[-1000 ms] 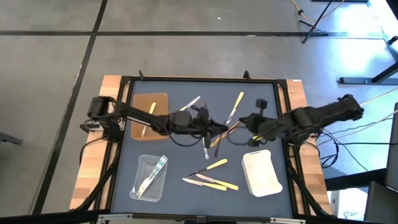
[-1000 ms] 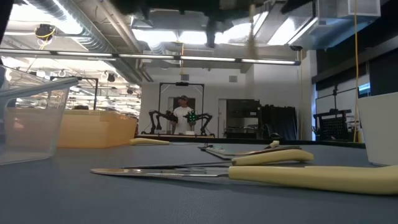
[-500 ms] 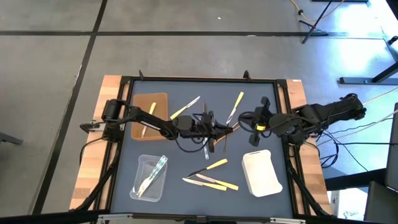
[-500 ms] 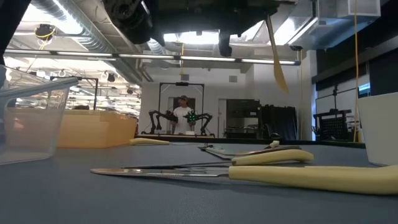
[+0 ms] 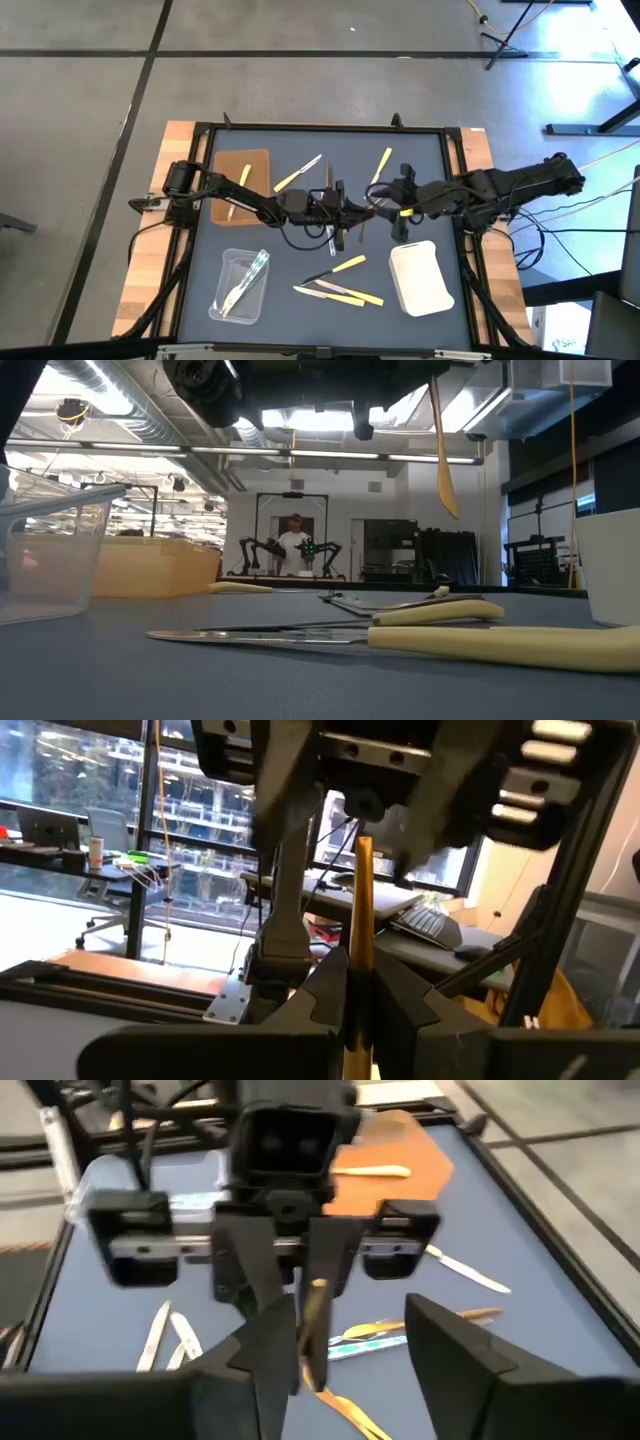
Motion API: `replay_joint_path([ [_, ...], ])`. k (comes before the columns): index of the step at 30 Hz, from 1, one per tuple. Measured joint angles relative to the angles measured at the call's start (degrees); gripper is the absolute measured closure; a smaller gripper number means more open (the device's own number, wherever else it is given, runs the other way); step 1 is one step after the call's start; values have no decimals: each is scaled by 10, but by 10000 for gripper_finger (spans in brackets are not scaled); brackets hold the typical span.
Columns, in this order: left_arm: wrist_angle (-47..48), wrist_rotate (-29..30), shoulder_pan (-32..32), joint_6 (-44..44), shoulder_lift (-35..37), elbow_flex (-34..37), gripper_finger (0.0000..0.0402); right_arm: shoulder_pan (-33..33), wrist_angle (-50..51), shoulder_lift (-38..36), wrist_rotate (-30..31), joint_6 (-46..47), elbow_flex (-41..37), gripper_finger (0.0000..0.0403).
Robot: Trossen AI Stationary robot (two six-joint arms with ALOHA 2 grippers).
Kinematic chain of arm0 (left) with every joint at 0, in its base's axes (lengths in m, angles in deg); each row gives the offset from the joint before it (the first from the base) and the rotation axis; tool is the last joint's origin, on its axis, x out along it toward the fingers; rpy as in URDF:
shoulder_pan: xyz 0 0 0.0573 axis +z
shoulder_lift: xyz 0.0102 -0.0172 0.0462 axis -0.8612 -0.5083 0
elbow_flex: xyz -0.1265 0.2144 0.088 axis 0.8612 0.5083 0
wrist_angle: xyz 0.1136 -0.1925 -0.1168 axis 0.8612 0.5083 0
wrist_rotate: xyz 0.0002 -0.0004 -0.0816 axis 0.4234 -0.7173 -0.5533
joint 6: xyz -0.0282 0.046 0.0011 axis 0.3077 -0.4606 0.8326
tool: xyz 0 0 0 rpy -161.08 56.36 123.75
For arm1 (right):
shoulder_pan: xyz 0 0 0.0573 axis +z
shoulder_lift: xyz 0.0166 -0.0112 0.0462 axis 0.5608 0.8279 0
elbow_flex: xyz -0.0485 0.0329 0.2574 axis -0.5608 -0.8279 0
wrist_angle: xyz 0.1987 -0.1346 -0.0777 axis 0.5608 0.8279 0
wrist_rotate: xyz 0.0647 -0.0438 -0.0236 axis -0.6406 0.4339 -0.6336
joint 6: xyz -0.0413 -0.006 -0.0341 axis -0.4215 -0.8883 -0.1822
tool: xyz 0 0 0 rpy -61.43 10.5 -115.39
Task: Sort silverware by color (type)
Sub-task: Put the gold knife into the white bin
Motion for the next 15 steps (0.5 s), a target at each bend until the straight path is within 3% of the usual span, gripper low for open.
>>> replay_joint_path([
  [5, 0, 0, 0, 0, 0, 0, 383, 1, -14, 1, -42, -28, 0, 210],
  [10, 0, 0, 0, 0, 0, 0, 383, 1, -13, 6, -1, -28, 0, 210],
  [15, 0, -2, -2, -3, 0, 0, 383, 1, -12, 33, 4, -28, 0, 210],
])
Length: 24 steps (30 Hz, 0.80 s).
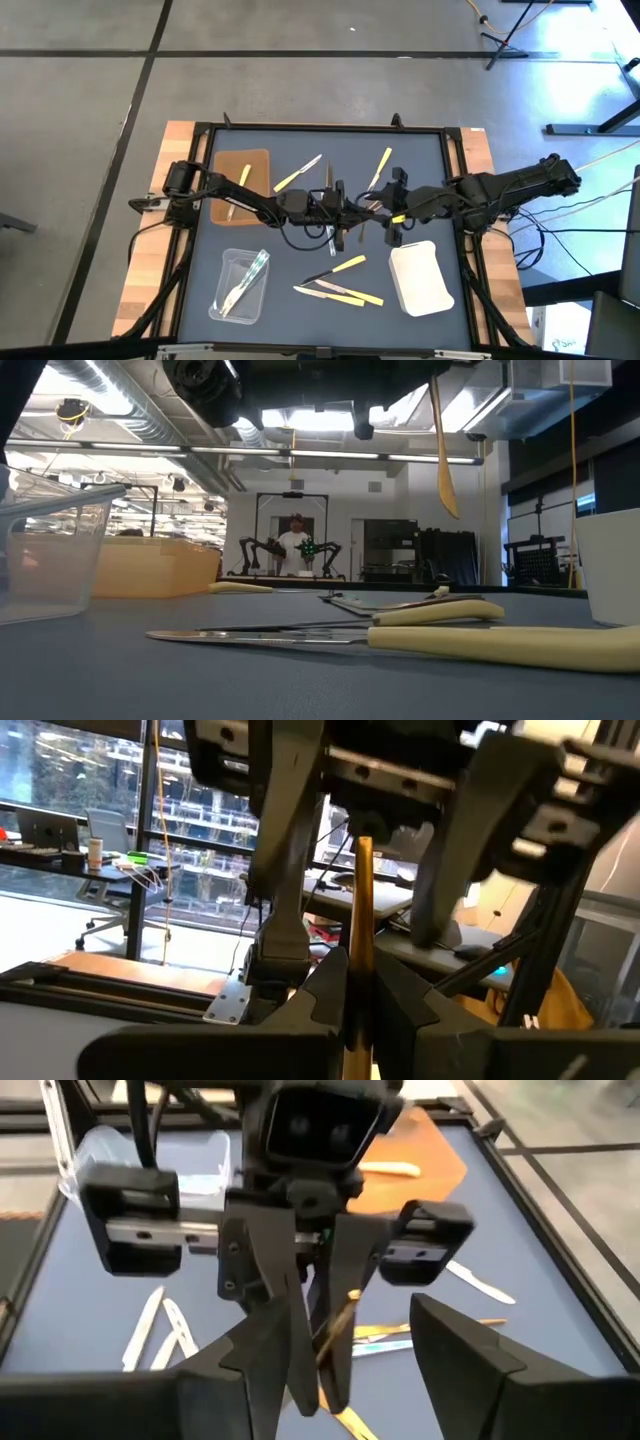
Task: Sort silverware by color (type)
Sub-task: Put the gold knife into the white bin
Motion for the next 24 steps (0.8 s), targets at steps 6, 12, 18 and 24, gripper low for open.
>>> replay_joint_path([
  [6, 8, 1, -3, -5, 0, 1, 383, 1, -4, 23, 8, -4, 0, 214],
  [12, 8, 4, -3, -5, 0, 1, 383, 1, -6, 23, 9, -11, 0, 261],
  [18, 7, 6, -4, -6, 0, 1, 383, 0, -6, 23, -1, -11, 0, 319],
  [24, 7, 2, -4, -10, 0, 1, 383, 0, -4, 24, -1, -7, 0, 377],
])
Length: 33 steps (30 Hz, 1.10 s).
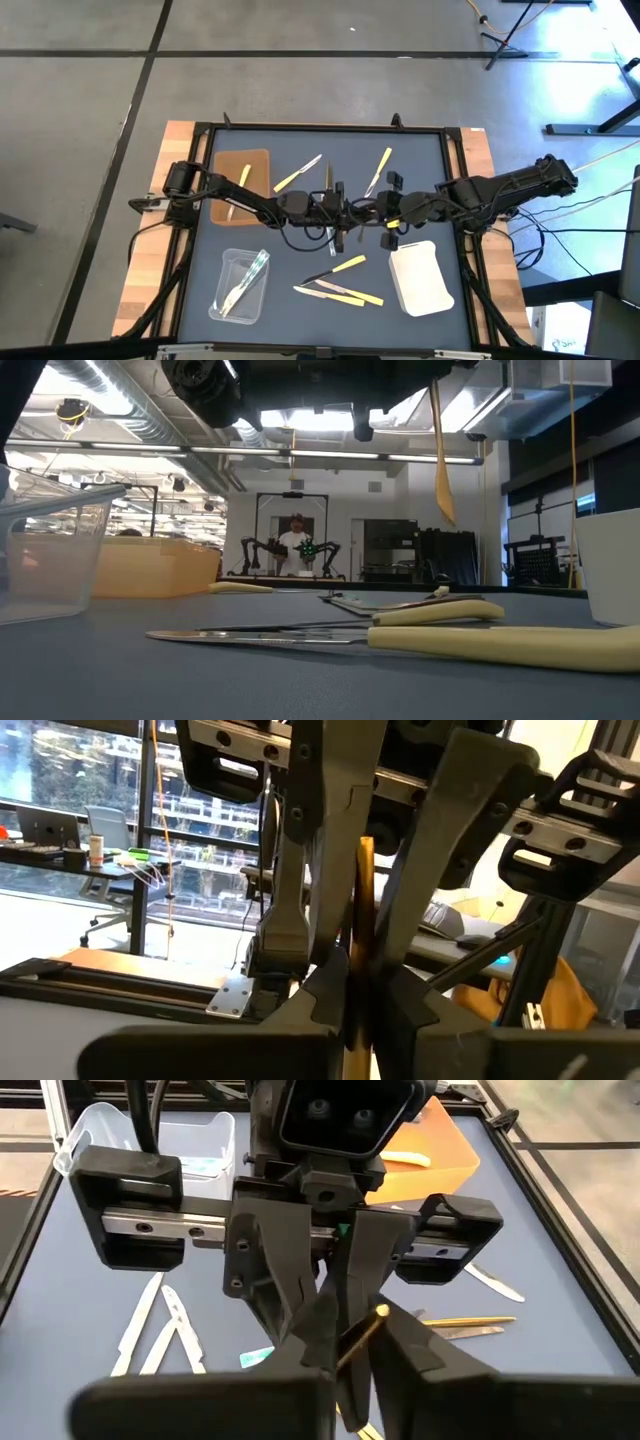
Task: Sort silverware by color (type)
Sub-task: Put the gold knife into the white bin
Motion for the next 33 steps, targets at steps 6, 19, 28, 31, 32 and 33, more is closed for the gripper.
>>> replay_joint_path([
  [6, 0, 1, 0, -16, 0, 0, 383, 0, -1, 0, -1, 1, 0, 391],
  [19, 0, 14, 0, -21, 0, 0, 353, 0, -1, 0, 1, -7, 0, 401],
  [28, 1, 31, 0, -19, 0, -1, 313, 0, 2, -1, 3, -6, 0, 402],
  [31, 3, 31, 0, -19, 0, -1, 296, 0, 3, -1, 2, -5, 0, 403],
  [32, 4, 31, 0, -19, 0, -1, 290, 0, 3, -1, 2, -5, 0, 403],
  [33, 4, 31, 0, -19, 0, -1, 285, 0, 3, -1, 1, -5, 0, 403],
])
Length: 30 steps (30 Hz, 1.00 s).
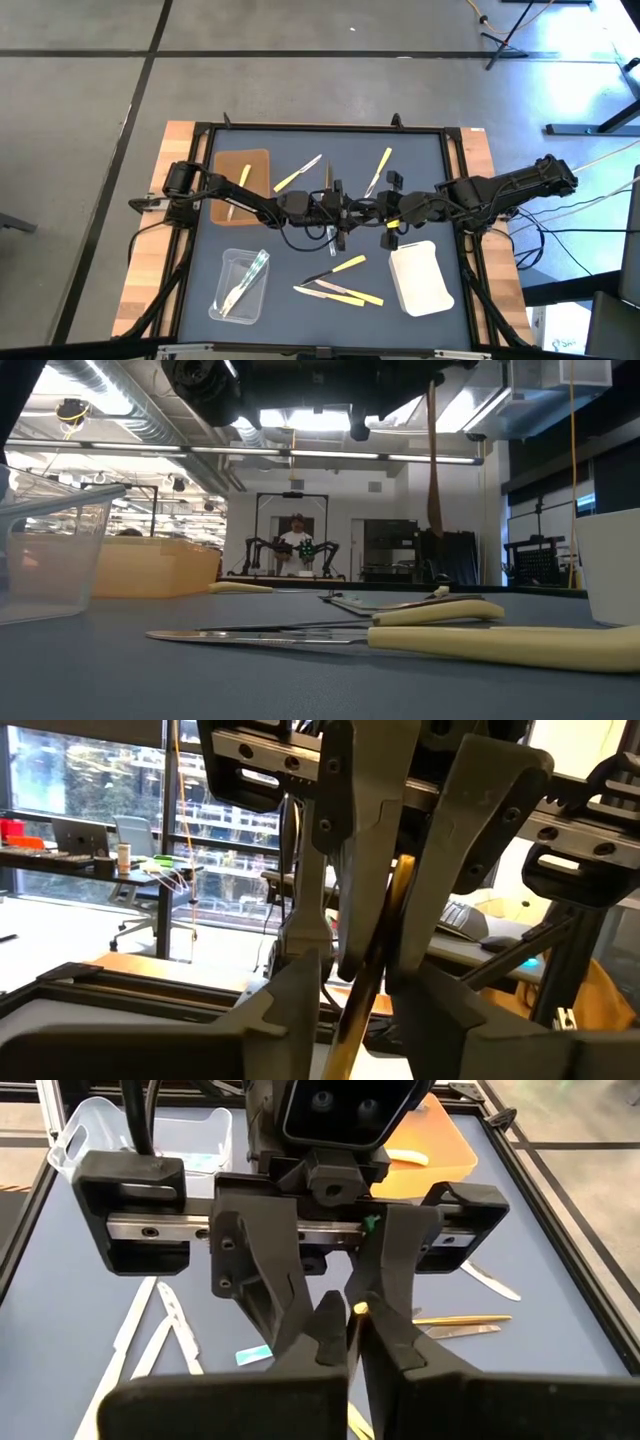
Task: Sort silverware by color (type)
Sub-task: Put the gold knife into the white bin
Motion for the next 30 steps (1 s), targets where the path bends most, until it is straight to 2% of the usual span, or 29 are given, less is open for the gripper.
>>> replay_joint_path([
  [5, 0, 0, 0, 0, 1, 0, 267, 0, 4, 0, 0, 0, 0, 403],
  [13, 23, 0, 0, -2, 1, -1, 264, 0, 34, -1, 0, 0, 10, 403],
  [23, 35, 1, 0, -3, 1, -1, 263, 0, 134, -3, 8, 11, 103, 403],
  [30, 37, 1, 0, -3, 1, -1, 263, 0, 247, -3, -45, 84, 174, 403],
])
